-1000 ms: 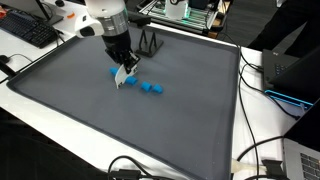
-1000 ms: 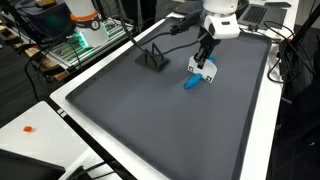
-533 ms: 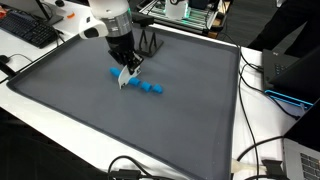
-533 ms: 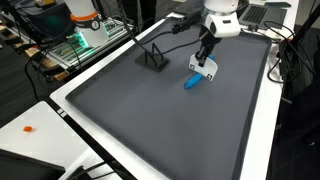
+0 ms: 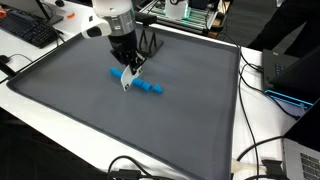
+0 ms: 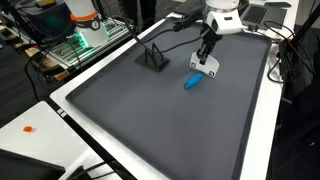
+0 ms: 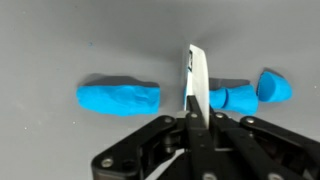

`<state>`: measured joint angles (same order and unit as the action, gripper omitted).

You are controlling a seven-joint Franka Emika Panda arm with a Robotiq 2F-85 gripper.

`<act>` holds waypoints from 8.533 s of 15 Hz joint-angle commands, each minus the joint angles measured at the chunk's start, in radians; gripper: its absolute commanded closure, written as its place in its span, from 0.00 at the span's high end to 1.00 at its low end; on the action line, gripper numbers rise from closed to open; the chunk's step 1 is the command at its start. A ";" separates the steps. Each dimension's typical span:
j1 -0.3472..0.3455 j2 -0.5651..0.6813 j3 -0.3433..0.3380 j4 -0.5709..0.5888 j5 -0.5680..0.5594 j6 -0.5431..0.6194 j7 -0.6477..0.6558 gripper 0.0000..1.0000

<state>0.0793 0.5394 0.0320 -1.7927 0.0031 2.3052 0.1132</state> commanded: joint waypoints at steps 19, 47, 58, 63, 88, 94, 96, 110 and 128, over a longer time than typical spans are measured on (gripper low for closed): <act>-0.030 -0.068 -0.064 -0.036 -0.042 -0.001 -0.005 0.01; -0.048 -0.016 -0.022 -0.090 0.028 0.056 -0.029 0.01; -0.042 -0.063 -0.018 -0.110 0.045 0.035 -0.005 0.01; -0.046 -0.149 -0.025 -0.171 0.061 0.044 0.029 0.01; -0.060 -0.512 -0.046 -0.659 0.401 0.135 0.693 0.01; -0.063 -0.521 -0.048 -0.715 0.382 0.206 0.835 0.01; -0.063 -0.518 -0.048 -0.729 0.375 0.235 0.870 0.01; -0.060 -0.477 -0.049 -0.763 0.327 0.356 0.993 0.01; -0.045 -0.429 -0.049 -0.750 0.246 0.402 1.102 0.01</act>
<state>0.0256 0.0827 -0.0146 -2.5383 0.2867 2.6881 1.1646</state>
